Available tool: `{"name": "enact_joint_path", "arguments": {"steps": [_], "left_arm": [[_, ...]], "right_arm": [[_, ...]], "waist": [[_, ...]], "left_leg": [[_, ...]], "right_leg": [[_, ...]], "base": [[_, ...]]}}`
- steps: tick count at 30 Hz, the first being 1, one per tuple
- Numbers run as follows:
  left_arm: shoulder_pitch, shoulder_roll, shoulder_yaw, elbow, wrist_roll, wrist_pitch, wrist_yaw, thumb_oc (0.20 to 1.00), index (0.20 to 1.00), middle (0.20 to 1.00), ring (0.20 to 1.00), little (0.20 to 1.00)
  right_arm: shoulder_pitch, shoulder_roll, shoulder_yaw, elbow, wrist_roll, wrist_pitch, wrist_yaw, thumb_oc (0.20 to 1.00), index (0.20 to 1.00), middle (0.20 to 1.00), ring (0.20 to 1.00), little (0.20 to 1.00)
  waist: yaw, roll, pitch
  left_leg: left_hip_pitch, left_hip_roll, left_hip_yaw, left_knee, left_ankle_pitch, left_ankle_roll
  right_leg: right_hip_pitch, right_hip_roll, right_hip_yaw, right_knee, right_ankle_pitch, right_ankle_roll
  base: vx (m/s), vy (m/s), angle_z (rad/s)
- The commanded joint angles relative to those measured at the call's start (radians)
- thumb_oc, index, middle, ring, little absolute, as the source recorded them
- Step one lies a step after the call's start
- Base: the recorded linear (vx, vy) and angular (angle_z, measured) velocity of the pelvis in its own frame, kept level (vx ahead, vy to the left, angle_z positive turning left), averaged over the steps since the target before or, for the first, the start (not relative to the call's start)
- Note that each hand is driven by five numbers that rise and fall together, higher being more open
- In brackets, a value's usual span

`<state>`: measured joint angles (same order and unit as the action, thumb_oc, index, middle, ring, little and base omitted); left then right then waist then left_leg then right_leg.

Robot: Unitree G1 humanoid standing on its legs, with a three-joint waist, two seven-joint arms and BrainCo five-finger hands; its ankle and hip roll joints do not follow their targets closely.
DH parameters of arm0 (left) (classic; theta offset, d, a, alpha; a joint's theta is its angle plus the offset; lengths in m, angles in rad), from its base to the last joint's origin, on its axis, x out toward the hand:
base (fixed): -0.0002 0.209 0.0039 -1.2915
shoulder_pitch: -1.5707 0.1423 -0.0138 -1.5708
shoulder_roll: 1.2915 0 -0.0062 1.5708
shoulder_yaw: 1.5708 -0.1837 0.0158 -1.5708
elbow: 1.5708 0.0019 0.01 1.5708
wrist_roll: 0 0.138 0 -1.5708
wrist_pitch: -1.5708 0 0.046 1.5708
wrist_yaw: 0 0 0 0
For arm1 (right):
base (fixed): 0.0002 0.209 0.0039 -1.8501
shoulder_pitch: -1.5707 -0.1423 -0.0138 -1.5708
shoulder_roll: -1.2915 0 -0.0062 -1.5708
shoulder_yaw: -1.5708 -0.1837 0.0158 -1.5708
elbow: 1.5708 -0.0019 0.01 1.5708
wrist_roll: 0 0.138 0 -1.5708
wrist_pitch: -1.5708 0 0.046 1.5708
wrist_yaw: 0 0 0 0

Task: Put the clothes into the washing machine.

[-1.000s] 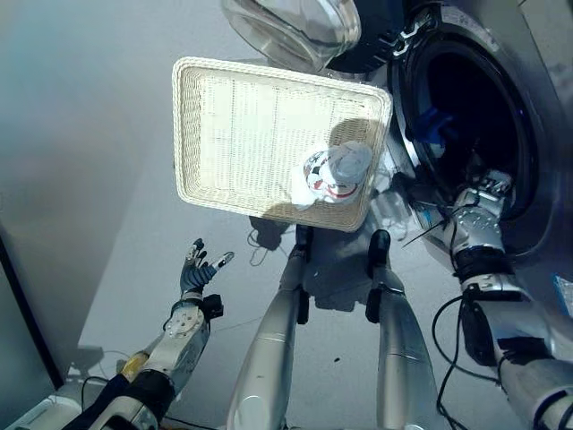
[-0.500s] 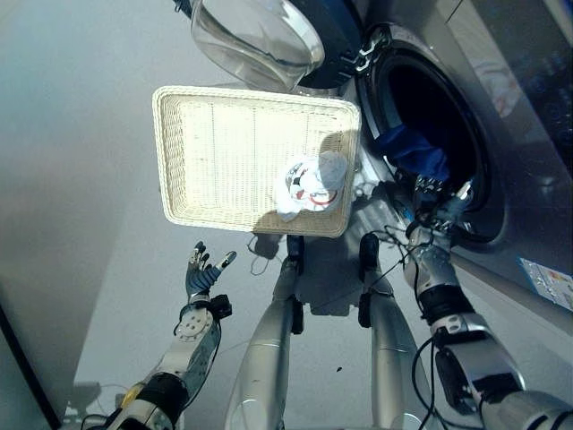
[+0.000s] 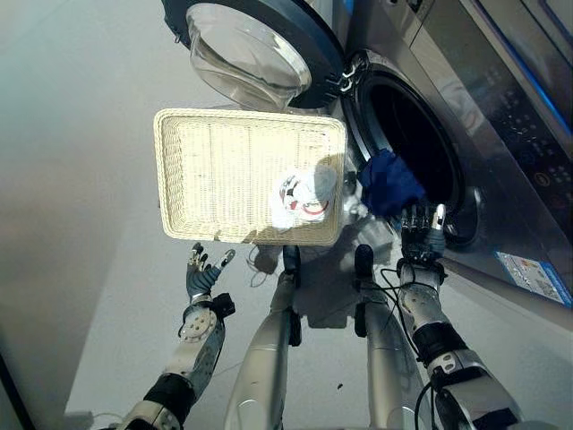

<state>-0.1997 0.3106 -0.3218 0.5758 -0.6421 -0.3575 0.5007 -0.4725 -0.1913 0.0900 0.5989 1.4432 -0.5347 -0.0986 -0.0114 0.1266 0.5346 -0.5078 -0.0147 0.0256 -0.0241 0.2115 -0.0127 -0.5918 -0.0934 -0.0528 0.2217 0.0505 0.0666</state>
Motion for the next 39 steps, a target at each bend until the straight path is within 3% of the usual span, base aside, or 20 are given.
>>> {"name": "enact_joint_path", "arguments": {"steps": [1,5,6,9,10,11,12,14,15,16,17,23,27,32,37,39], "left_arm": [[-0.003,0.015,0.056,0.019,0.02,-0.02,-0.004,1.0,1.0,1.0,1.0,1.0],[-0.011,0.016,0.071,0.046,0.029,-0.004,-0.03,1.0,1.0,1.0,1.0,1.0],[-0.014,0.018,0.067,0.054,0.027,-0.005,-0.036,1.0,1.0,1.0,1.0,1.0],[-0.019,0.025,0.057,0.061,0.022,0.001,-0.049,1.0,1.0,1.0,1.0,1.0],[-0.018,0.029,0.054,0.061,0.02,0.002,-0.052,1.0,1.0,1.0,1.0,1.0],[-0.015,0.038,0.048,0.06,0.013,0.005,-0.064,1.0,1.0,1.0,1.0,1.0],[-0.012,0.041,0.044,0.059,0.012,0.007,-0.07,1.0,1.0,1.0,1.0,1.0],[-0.01,0.046,0.037,0.057,0.01,0.008,-0.074,1.0,1.0,1.0,1.0,1.0],[-0.01,0.047,0.034,0.055,0.008,0.008,-0.076,1.0,1.0,1.0,1.0,1.0],[-0.007,0.049,0.032,0.054,0.002,0.006,-0.081,1.0,1.0,1.0,1.0,1.0],[-0.006,0.047,0.03,0.053,-0.001,0.005,-0.083,1.0,1.0,1.0,1.0,1.0],[-0.01,0.026,0.025,0.052,0.003,-0.003,-0.076,1.0,1.0,1.0,1.0,1.0],[0.0,0.009,0.018,0.04,0.014,-0.006,-0.059,1.0,1.0,1.0,1.0,1.0],[0.082,-0.025,0.053,0.017,0.054,-0.017,-0.035,1.0,1.0,1.0,1.0,1.0],[0.143,-0.04,0.085,0.036,0.084,-0.037,-0.042,1.0,1.0,1.0,1.0,1.0],[0.149,-0.038,0.091,0.043,0.083,-0.035,-0.047,1.0,1.0,1.0,1.0,1.0]], "right_arm": [[-0.022,-0.053,-0.013,-0.037,-0.178,-0.063,-0.021,1.0,1.0,1.0,1.0,1.0],[-0.112,-0.125,-0.086,-0.014,-0.069,-0.07,0.061,1.0,1.0,1.0,1.0,1.0],[-0.14,-0.139,-0.101,-0.003,-0.026,-0.056,0.089,0.925,0.925,0.925,0.925,0.925],[-0.251,-0.189,-0.142,0.048,0.013,-0.031,0.112,0.423,0.423,0.423,0.423,0.423],[-0.278,-0.203,-0.145,0.058,0.014,-0.021,0.116,0.291,0.291,0.291,0.291,0.291],[-0.339,-0.239,-0.142,0.091,-0.034,-0.03,0.09,0.238,0.238,0.238,0.238,0.238],[-0.365,-0.254,-0.135,0.099,-0.068,-0.037,0.069,0.256,0.256,0.256,0.256,0.256],[-0.394,-0.271,-0.123,0.11,-0.119,-0.037,0.037,0.401,0.401,0.401,0.401,0.401],[-0.404,-0.277,-0.118,0.115,-0.164,-0.033,0.015,0.573,0.573,0.573,0.573,0.573],[-0.41,-0.283,-0.109,0.121,-0.195,-0.031,-0.01,0.915,0.915,0.915,0.915,0.915],[-0.414,-0.285,-0.102,0.126,-0.217,-0.031,-0.034,1.0,1.0,1.0,1.0,1.0],[-0.344,-0.246,-0.096,0.11,-0.24,-0.024,-0.118,1.0,1.0,1.0,1.0,1.0],[-0.227,-0.181,-0.061,0.059,-0.364,-0.052,-0.156,1.0,1.0,1.0,1.0,1.0],[0.123,-0.083,0.096,-0.162,-0.745,-0.143,-0.183,1.0,1.0,1.0,1.0,1.0],[0.312,-0.129,0.132,-0.238,-0.924,-0.229,-0.132,1.0,1.0,1.0,1.0,1.0],[0.335,-0.152,0.142,-0.245,-1.012,-0.219,-0.147,1.0,1.0,1.0,1.0,1.0]], "waist": [[0.023,-0.034,-0.015],[0.038,-0.036,-0.015],[0.042,-0.034,-0.015],[0.059,-0.022,-0.015],[0.064,-0.02,-0.015],[0.075,-0.013,-0.015],[0.079,-0.01,-0.015],[0.083,-0.007,-0.015],[0.084,-0.006,-0.015],[0.085,-0.004,-0.015],[0.086,-0.003,-0.015],[0.073,-0.003,-0.015],[0.059,-0.007,-0.015],[0.009,-0.033,-0.015],[-0.027,-0.053,-0.015],[-0.034,-0.057,-0.015]], "left_leg": [[0.015,-0.08,-0.001,0.052,-0.082,-0.013],[0.015,-0.084,-0.008,0.06,-0.088,-0.013],[0.013,-0.084,-0.011,0.06,-0.089,-0.013],[0.009,-0.089,-0.022,0.053,-0.086,-0.012],[0.009,-0.089,-0.024,0.051,-0.085,-0.012],[0.005,-0.091,-0.029,0.046,-0.083,-0.012],[0.002,-0.092,-0.031,0.046,-0.082,-0.012],[-0.003,-0.094,-0.035,0.047,-0.081,-0.013],[-0.006,-0.096,-0.038,0.048,-0.081,-0.013],[-0.008,-0.096,-0.037,0.049,-0.08,-0.013],[-0.011,-0.096,-0.036,0.052,-0.08,-0.014],[-0.038,-0.104,-0.035,0.078,-0.084,-0.012],[-0.054,-0.107,-0.031,0.091,-0.085,-0.008],[-0.086,-0.104,-0.021,0.108,-0.087,0.001],[-0.088,-0.099,-0.008,0.114,-0.093,0.006],[-0.088,-0.098,-0.004,0.115,-0.095,0.006]], "right_leg": [[0.042,0.011,-0.039,-0.179,0.144,0.02],[0.048,0.005,-0.055,-0.178,0.142,0.025],[0.045,0.005,-0.057,-0.177,0.141,0.026],[0.039,0.005,-0.064,-0.178,0.143,0.029],[0.038,0.005,-0.066,-0.179,0.144,0.029],[0.033,0.005,-0.07,-0.179,0.144,0.029],[0.029,0.005,-0.071,-0.178,0.144,0.028],[0.024,0.006,-0.072,-0.176,0.143,0.026],[0.02,0.007,-0.072,-0.174,0.143,0.025],[0.019,0.006,-0.074,-0.172,0.142,0.023],[0.017,0.006,-0.075,-0.17,0.139,0.021],[-0.005,0.008,-0.07,-0.146,0.126,0.011],[-0.019,0.009,-0.066,-0.135,0.124,0.006],[-0.055,0.026,-0.034,-0.114,0.121,-0.002],[-0.066,0.036,-0.015,-0.105,0.119,0.007],[-0.068,0.037,-0.012,-0.104,0.118,0.011]], "base": [[0.01,-0.024,0.04],[0.03,-0.066,0.06],[0.03,-0.075,0.02],[0.02,-0.042,-0.02],[0.03,-0.043,0.0],[0.03,-0.039,0.04],[0.04,-0.029,0.05],[0.01,0.001,0.02],[0.04,0.012,0.05],[0.04,0.019,0.03],[0.04,0.041,-0.01],[0.03,0.032,0.02],[0.0,0.008,0.0],[0.02,0.052,-0.02],[0.01,0.031,-0.1],[0.0,-0.001,-0.11]]}}
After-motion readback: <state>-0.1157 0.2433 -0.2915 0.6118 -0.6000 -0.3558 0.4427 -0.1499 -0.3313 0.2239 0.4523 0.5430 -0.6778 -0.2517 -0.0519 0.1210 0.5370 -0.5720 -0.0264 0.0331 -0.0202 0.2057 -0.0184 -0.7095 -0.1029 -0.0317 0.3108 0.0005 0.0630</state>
